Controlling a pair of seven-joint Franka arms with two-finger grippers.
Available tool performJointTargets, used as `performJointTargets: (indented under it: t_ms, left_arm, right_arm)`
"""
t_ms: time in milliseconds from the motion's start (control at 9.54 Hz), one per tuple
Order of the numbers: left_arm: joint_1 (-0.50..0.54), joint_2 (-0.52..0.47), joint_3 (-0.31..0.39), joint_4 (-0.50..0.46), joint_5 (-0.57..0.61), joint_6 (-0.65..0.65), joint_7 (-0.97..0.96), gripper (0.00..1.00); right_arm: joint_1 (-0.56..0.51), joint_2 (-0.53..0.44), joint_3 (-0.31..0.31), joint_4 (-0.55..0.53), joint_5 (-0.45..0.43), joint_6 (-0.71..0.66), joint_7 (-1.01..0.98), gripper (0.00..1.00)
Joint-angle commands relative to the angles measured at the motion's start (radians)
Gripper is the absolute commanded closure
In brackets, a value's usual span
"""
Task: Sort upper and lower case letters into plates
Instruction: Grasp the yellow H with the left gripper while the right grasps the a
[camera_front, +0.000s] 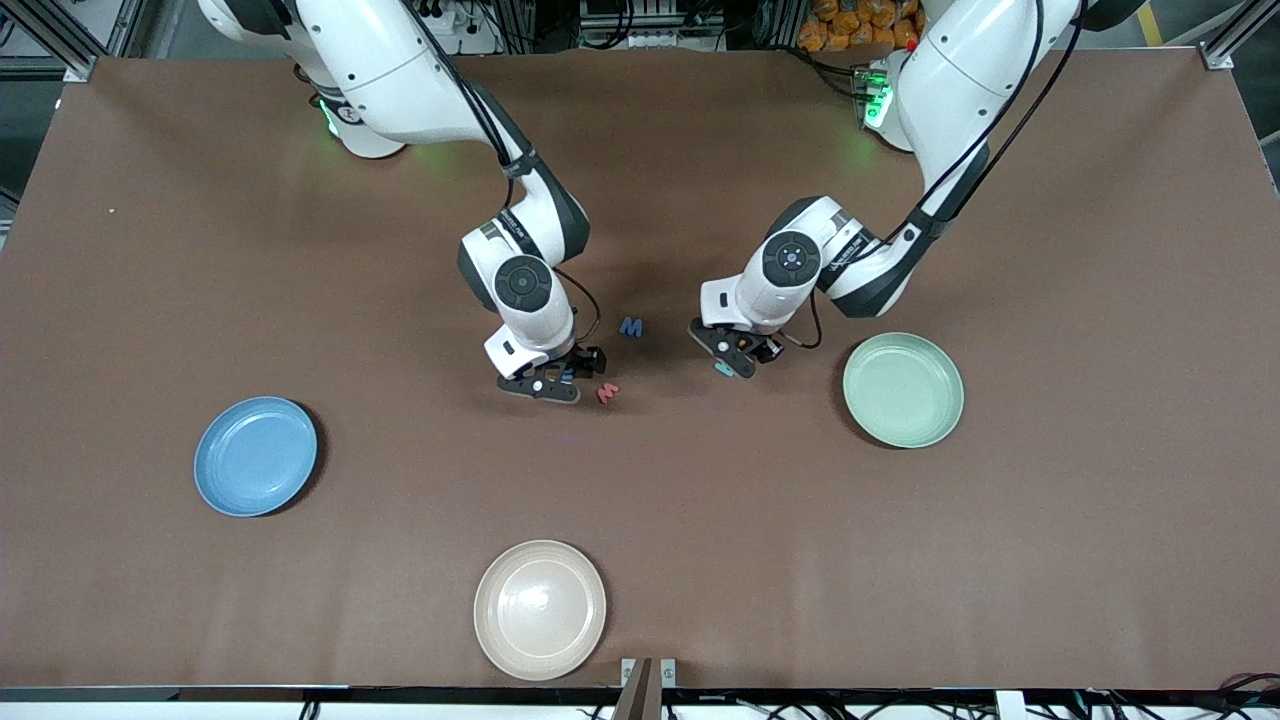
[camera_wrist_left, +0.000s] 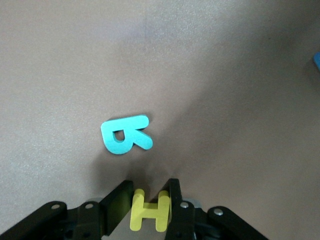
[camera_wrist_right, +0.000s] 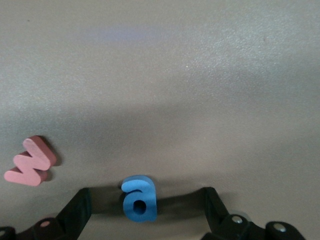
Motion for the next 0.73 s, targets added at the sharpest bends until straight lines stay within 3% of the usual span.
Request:
performJointTargets:
  t_ms: [0,419,524,629]
  left_arm:
    - [-0.002,0.013,0.030,-0.025,0.050,0.012,-0.034,0.86]
    - [0.007,-0.022,0.025,-0.005,0.047,-0.022,-0.049,0.88]
    - [0.008,-0.034,0.024,0.007,0.039,-0.060,-0.049,0.88]
    - [0.008,-0.039,0.022,0.017,0.036,-0.088,-0.048,0.88]
  right_arm:
    - [0.010,-0.011,-0.007,-0.014,0.020,0.006,-0.006,0.00]
    - [0.010,-0.017,-0.007,-0.012,0.020,0.003,0.005,0.00]
    - [0.009,-0.019,-0.007,-0.012,0.020,0.003,0.002,0.05]
    - [0.010,-0.020,-0.007,-0.011,0.022,0.006,0.011,0.87]
